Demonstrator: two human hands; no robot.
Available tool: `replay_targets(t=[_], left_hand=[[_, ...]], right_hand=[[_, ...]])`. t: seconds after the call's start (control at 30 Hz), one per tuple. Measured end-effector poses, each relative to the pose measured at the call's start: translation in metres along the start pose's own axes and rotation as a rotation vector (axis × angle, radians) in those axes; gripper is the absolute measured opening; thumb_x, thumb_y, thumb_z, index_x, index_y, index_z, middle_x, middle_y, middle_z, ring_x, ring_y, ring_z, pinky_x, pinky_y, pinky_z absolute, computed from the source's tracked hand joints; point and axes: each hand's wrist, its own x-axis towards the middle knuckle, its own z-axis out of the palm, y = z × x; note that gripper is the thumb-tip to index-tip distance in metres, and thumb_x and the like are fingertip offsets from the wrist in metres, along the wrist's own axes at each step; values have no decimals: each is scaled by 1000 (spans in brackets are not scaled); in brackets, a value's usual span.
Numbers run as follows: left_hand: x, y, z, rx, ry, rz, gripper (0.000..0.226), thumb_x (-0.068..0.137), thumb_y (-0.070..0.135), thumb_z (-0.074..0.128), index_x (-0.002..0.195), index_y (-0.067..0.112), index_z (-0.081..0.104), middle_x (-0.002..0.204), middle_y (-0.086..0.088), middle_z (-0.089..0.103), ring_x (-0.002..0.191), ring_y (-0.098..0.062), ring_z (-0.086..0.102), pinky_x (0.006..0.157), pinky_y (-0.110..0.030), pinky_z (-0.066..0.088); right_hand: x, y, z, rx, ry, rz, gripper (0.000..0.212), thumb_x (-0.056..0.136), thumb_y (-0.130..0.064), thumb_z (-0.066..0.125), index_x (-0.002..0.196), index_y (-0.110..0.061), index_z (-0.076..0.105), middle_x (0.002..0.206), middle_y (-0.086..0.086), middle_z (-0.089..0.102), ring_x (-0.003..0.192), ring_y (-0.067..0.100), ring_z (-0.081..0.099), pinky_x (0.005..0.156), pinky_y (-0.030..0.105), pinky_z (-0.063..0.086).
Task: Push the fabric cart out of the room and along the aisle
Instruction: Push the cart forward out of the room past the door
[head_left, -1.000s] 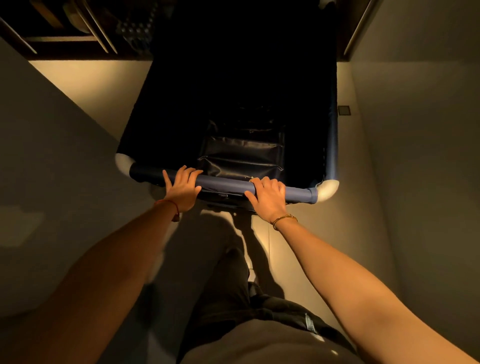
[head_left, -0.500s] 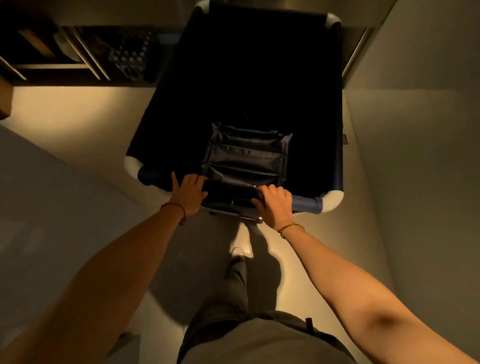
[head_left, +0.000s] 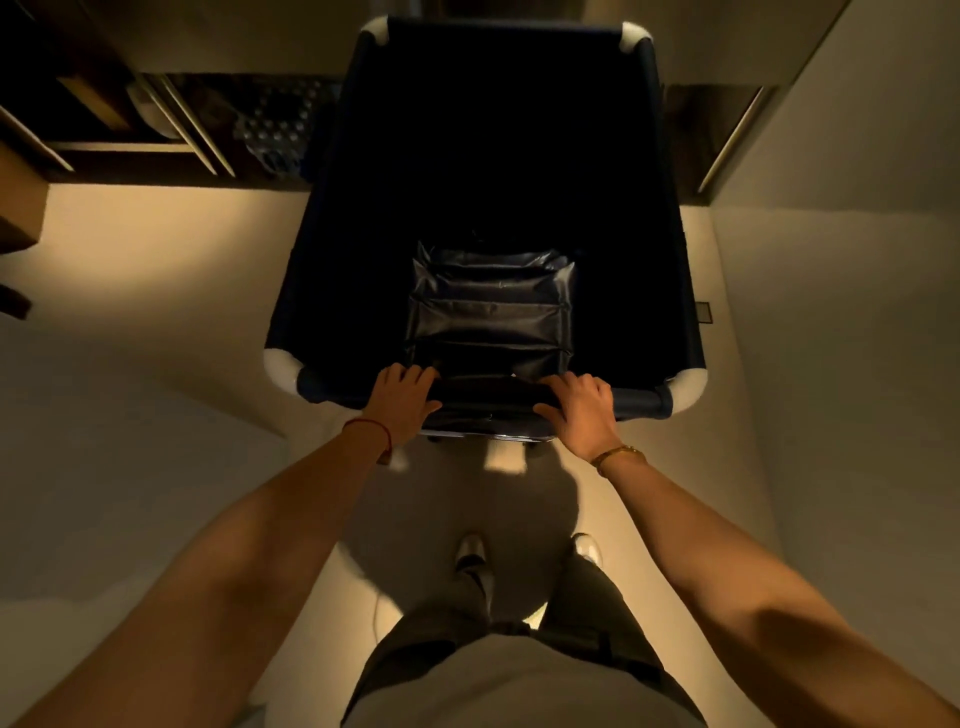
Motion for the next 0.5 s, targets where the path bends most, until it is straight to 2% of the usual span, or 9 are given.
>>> replay_targets(t=[0.27,0.33,0.5], left_hand=[[2,38,8,-6,9,-114,49,98,42,36,138,14,33,132,-10,49,114,-32,45,98,-40,36],[1,53,9,7,-4,-179,50,98,44,35,139,16,31,133,-9,48,115,-32,45,99,-39,36],[-9,92,14,-171,30,-287,48,97,39,39,138,16,33,138,-12,45,120,-36,40,107,-44,29]], right_hand=[[32,43,-21,-100,-95,-165,40,92,-46,49,123,-21,52,115,8,61,107,31,52,96,42,33],[40,55,-26,-78,-119,-204,39,92,-44,51,123,-21,53,114,8,60,107,31,51,95,42,32],[52,81,-35,-125,-171,-300,41,91,-44,52,125,-22,51,116,8,59,110,31,50,96,42,32]])
